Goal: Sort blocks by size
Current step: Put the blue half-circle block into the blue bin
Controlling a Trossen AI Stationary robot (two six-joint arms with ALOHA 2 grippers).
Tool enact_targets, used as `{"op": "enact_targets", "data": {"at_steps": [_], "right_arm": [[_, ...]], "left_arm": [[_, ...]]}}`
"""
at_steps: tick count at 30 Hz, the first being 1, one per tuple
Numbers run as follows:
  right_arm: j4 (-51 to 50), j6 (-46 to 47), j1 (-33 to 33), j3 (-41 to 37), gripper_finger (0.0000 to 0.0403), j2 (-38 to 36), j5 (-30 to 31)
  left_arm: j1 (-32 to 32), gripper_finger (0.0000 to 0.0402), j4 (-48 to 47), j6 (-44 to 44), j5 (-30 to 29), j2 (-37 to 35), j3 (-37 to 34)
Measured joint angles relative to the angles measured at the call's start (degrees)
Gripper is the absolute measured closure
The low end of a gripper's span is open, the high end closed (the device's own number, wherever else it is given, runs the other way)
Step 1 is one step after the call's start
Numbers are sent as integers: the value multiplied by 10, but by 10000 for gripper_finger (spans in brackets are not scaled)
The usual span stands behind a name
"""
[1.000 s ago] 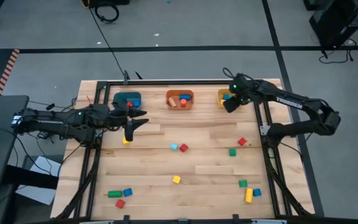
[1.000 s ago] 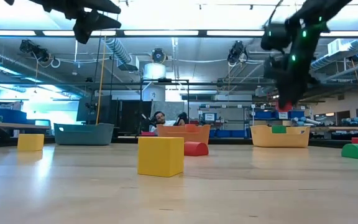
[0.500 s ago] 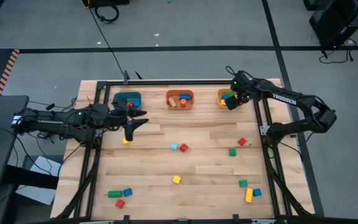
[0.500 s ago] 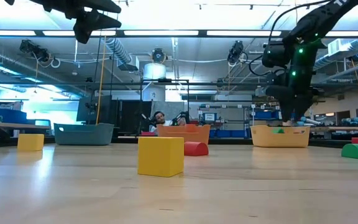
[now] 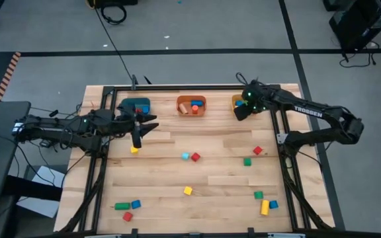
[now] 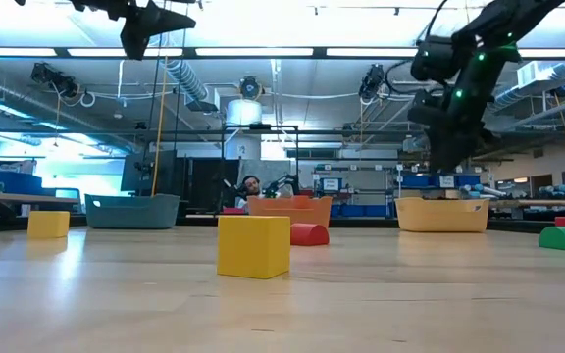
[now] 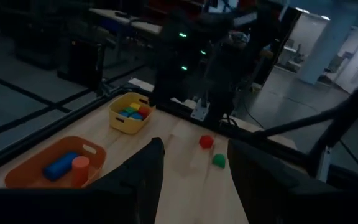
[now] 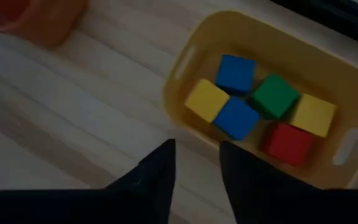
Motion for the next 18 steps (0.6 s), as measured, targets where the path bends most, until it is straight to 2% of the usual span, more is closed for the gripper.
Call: {"op": "enact_targets", "data": {"at_steps": [6,11,16,18], "right_arm": [[0,117,114,0,337,-13,43],[0,235,232,0,380,-9,77],[0,364,339,0,393,-5,129],[0,412,373,0,388,-5,149]], "left_arm": [[0,216,-25,-41,-74,13,0],[0,216,-56,-85,-81,50,0],[0,216,-141,-160,-76,86,0],[0,216,-209,-198,-68,99,8]]}}
